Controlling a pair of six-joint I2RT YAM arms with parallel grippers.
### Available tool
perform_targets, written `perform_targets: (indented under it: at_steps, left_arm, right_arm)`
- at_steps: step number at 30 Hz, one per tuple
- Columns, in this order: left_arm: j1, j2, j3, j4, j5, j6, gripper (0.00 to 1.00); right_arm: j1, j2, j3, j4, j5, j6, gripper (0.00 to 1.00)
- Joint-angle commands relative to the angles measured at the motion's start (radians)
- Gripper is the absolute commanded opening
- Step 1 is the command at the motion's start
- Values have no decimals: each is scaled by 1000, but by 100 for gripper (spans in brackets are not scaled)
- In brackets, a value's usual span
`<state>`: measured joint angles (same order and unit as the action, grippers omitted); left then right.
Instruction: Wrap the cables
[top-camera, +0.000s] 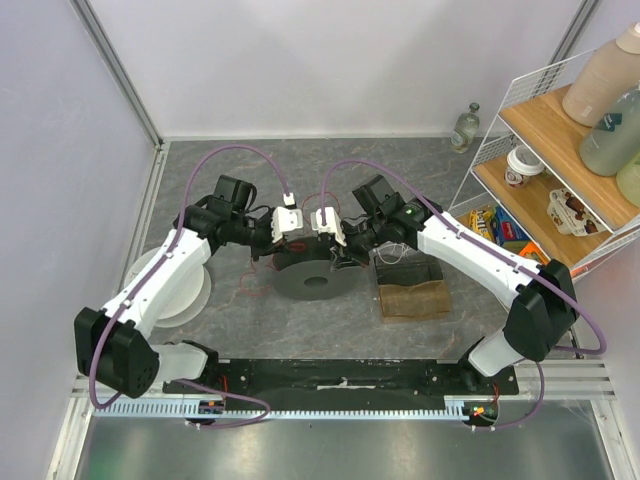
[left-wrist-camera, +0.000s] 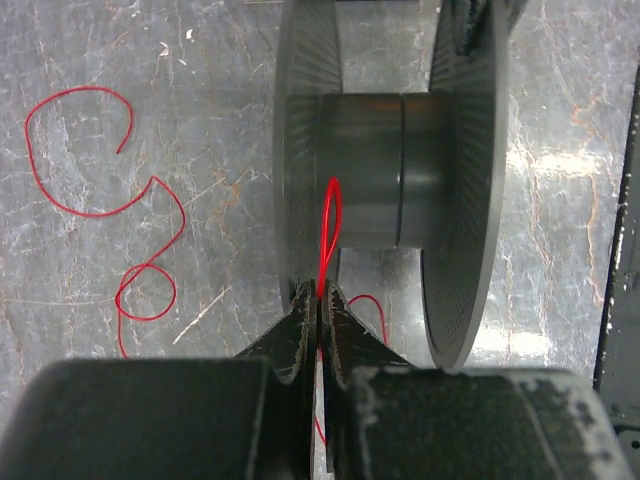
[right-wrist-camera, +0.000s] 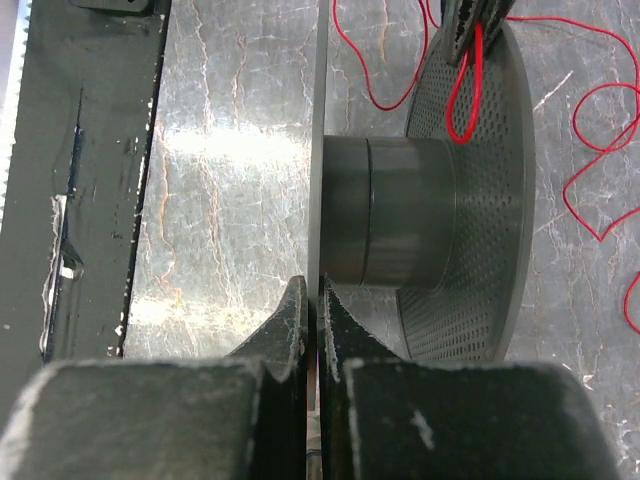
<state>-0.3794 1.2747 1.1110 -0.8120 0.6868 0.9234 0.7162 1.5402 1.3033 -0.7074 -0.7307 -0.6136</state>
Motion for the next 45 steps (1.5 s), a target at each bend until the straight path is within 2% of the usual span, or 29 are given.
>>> perform_targets:
  at_steps: [1, 5, 10, 11, 13, 14, 19, 21, 25, 27, 31, 35, 40, 45]
  left_arm:
    - [-4, 25, -2, 152, -29, -83, 2]
    - [-15, 18, -30, 186, -30, -90, 2]
    - [-29, 5, -62, 214, -12, -100, 2]
    - [-35, 6, -66, 217, -13, -101, 2]
    - [-36, 9, -76, 226, -9, -100, 2]
    - [-38, 11, -80, 231, -9, -98, 2]
    - [-36, 14, -82, 246, 13, -100, 2]
    - [-38, 15, -77, 247, 11, -97, 2]
    - [-36, 15, -70, 240, 22, -74, 2]
    - [-38, 20, -59, 229, 28, -63, 2]
    - [-38, 25, -51, 226, 31, -58, 2]
    - [-38, 22, -50, 212, 43, -44, 2]
    - [-36, 28, -51, 192, 54, -28, 2]
    - [-36, 32, -40, 183, 46, -23, 2]
  right_arm:
    - [5, -22, -12, 66, -58, 81, 0]
    - [5, -55, -58, 173, -50, 215, 0]
    - [8, -75, -108, 235, -58, 256, 1]
    - [9, -78, -114, 238, -61, 258, 5]
    - [9, -86, -118, 240, -65, 265, 21]
    - [9, -89, -118, 238, -68, 267, 25]
    - [-1, -138, -87, 209, -46, 282, 65]
    - [-12, -156, -49, 186, -50, 288, 71]
    - [-69, -149, 52, 184, -59, 339, 71]
    - [-109, -118, 92, 198, -62, 360, 67]
    - [-121, -52, 116, 238, 51, 405, 61]
    - [-116, -38, 50, 292, 37, 442, 61]
    - [-90, -52, -71, 452, 2, 471, 63]
    - [-57, -46, -99, 488, 4, 454, 68]
